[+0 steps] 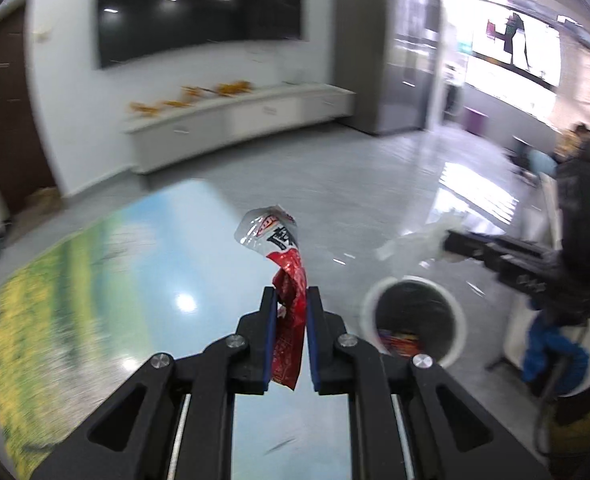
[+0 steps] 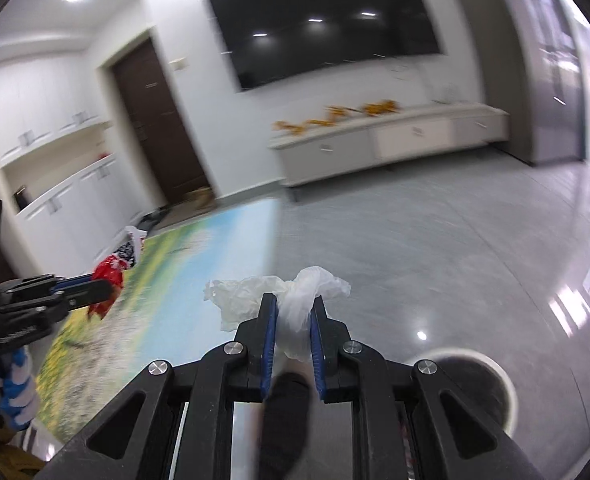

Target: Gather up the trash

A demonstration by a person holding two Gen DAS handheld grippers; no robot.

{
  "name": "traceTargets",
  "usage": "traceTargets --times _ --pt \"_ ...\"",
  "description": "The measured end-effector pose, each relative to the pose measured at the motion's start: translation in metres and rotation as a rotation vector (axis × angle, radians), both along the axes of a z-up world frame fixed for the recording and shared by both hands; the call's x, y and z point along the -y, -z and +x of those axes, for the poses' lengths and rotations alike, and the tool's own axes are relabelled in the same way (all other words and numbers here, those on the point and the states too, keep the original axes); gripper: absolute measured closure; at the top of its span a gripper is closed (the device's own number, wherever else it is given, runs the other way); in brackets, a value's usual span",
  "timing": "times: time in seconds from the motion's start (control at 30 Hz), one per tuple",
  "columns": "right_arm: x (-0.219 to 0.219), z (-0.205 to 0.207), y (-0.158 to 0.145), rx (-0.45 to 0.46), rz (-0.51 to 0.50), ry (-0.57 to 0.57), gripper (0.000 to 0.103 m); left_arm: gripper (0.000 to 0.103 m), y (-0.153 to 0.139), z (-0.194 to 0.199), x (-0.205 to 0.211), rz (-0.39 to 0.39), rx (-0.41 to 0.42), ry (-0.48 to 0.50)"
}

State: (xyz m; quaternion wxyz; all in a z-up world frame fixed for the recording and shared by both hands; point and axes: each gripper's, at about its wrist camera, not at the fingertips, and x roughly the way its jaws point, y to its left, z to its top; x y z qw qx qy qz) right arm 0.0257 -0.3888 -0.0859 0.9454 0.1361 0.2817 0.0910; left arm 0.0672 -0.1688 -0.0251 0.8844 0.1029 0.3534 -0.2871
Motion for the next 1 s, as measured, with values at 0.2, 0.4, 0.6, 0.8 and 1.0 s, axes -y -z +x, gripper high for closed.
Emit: traceTargets --times 0.2,0.4,0.6,0.8,1.0 --pt "0.069 -0.007 0.054 -0.135 0.051 0.168 0.088 0.090 0.033 0.021 0.098 -0.001 -0.151 0.197" --pt "0.108 -0.006 0.108 -0.271 0.119 0.264 0.085 0.087 0.074 0.037 0.176 0.017 -0.300 0.305" --pt "0.140 -0.006 0.141 -0.346 0.157 0.312 0.051 0.081 0.096 0.047 0.210 0.017 -0.365 0.354" --pt "0.147 -0.006 0.146 -0.382 0.151 0.352 0.044 0.053 0.110 0.051 0.219 -0.001 -0.392 0.348" --pt "0.144 -0.011 0.131 -0.370 0.134 0.375 0.044 0.053 0.098 0.051 0.199 0.005 -0.335 0.300"
